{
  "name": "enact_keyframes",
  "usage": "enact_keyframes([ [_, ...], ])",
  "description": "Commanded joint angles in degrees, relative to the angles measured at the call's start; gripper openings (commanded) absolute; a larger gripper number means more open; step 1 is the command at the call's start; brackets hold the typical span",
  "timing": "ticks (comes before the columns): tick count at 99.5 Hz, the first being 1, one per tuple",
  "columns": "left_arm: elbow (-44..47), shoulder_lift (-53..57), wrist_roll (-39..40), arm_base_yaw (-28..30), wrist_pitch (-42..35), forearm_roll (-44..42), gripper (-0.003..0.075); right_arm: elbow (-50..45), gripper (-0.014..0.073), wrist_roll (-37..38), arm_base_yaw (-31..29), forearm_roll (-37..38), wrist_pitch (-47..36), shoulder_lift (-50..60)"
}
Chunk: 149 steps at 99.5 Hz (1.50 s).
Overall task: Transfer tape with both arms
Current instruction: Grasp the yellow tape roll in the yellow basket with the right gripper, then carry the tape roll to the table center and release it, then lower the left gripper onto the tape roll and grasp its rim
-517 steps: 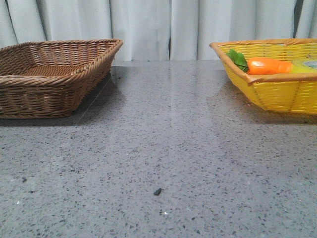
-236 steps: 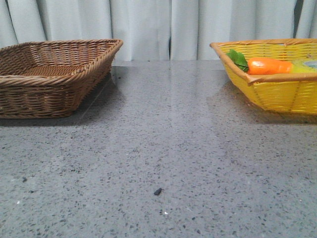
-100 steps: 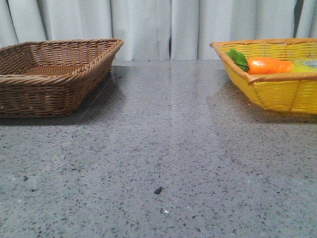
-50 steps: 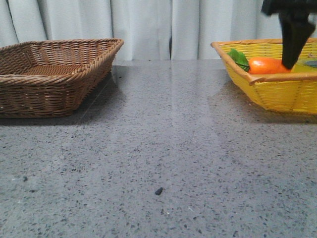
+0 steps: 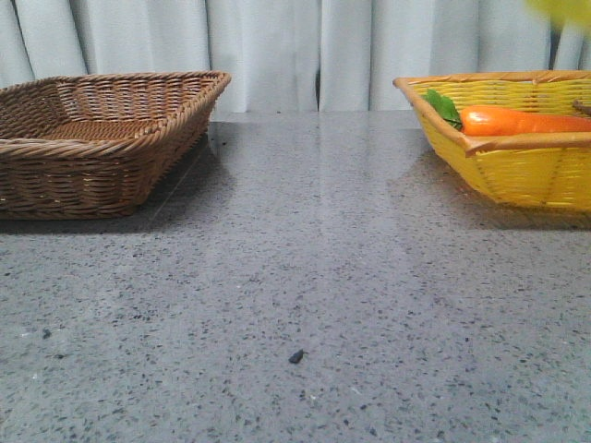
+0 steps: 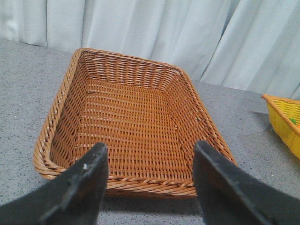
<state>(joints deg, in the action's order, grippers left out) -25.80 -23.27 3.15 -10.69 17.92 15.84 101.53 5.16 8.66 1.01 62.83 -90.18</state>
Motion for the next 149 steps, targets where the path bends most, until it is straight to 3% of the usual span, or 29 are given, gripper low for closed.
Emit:
enact_keyframes([
  [1, -2.1, -0.5, 0.0, -0.4, -4.8, 0.5, 0.0375, 13.5, -0.0058, -1.0, 3.0, -1.0, -3.1, 4.0],
  [14, -2.1, -0.5, 0.0, -0.4, -5.3, 0.5, 0.0375, 24.0, -0.0057, -1.2, 10.0, -2.5, -1.9, 0.8],
  [29, -2.1, -0.5, 0.0, -0.4, -5.5, 0.5, 0.0375, 24.2, -0.0057, -1.2, 17.4, -2.5, 2.6, -6.3],
  [64, -2.1, -0.5, 0.0, -1.9, -5.2, 0.5, 0.0375, 20.8, -0.0041, -1.2, 22.1, -2.0, 5.8, -23.1],
  [73, -2.1, -0.5, 0.0, -2.1, -5.1, 0.5, 0.0375, 20.8, 0.0058, -1.2, 22.1, -2.0, 6.0, -23.8],
  [90, -2.1, -0.5, 0.0, -2.1, -5.1, 0.9, 0.0375, 20.8, 0.0416, -1.2, 22.0, -2.0, 6.8, -23.0],
  [96, -2.1, -0.5, 0.0, -2.1, -5.1, 1.0, 0.0375, 21.1, 0.0456, -1.2, 21.8, -1.9, 7.1, -20.9],
  [103, -2.1, -0.5, 0.0, -2.1, -5.1, 1.0, 0.0375, 22.9, 0.0436, -1.2, 21.8, -1.0, 7.3, -17.1],
  [110, -2.5, -0.5, 0.0, -2.1, -5.1, 1.0, 0.0375, 24.8, 0.0346, -1.2, 21.8, 0.0, 7.4, -11.8],
  [115, -3.4, -0.7, -1.0, -2.1, -5.1, 1.0, 0.0375, 25.4, 0.0234, -1.9, 21.8, 0.1, 7.2, -7.5],
  [125, -6.7, -2.5, -5.1, -2.1, -4.6, 1.0, 0.0375, 24.8, -0.0074, -4.6, 21.9, 0.1, 7.7, 1.4],
  [137, -14.4, -8.6, -8.8, -2.7, -1.3, 1.2, 0.0375, 19.8, -0.0065, -4.8, 22.0, 0.0, 8.8, 13.3],
  [149, -24.2, -19.1, -11.5, -6.7, 5.6, 2.5, 0.0375, 7.1, -0.0065, -4.8, 22.0, 0.1, 4.8, 26.3],
])
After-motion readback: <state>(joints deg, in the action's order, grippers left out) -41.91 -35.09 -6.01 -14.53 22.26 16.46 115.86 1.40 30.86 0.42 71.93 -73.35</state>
